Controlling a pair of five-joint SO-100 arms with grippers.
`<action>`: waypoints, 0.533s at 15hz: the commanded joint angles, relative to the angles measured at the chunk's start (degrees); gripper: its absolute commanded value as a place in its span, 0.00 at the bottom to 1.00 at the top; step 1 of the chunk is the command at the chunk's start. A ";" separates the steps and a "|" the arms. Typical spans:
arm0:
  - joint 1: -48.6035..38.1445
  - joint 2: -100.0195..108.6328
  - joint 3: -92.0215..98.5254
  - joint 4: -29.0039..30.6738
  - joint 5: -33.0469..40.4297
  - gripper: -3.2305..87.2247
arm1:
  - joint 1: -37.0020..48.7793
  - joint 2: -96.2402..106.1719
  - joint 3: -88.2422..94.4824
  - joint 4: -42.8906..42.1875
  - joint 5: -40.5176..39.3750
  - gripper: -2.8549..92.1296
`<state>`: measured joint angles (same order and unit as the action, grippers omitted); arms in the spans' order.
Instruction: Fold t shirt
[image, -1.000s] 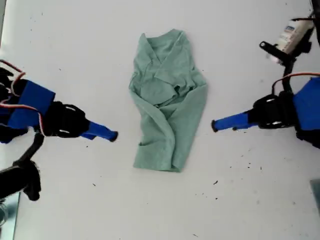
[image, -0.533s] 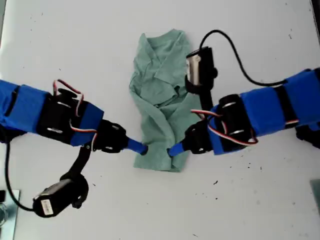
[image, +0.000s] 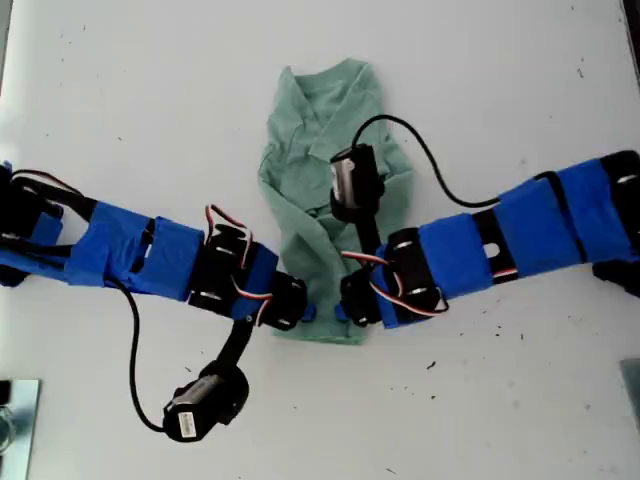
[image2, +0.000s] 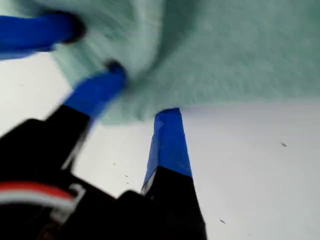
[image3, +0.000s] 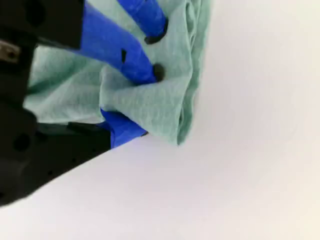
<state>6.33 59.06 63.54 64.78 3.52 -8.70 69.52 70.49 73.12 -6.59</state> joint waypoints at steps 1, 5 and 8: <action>2.55 0.44 -2.37 -1.67 1.23 0.03 | -1.76 -0.18 -0.35 -0.09 -2.72 0.02; 5.62 7.47 -4.83 -4.31 3.25 0.03 | -4.48 13.01 -2.11 4.57 -4.39 0.02; 8.79 13.80 -4.83 -8.26 4.31 0.03 | -9.49 26.63 -3.69 6.50 -2.55 0.02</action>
<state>11.95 65.92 61.52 58.45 7.29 -15.38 87.54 69.87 78.75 -10.02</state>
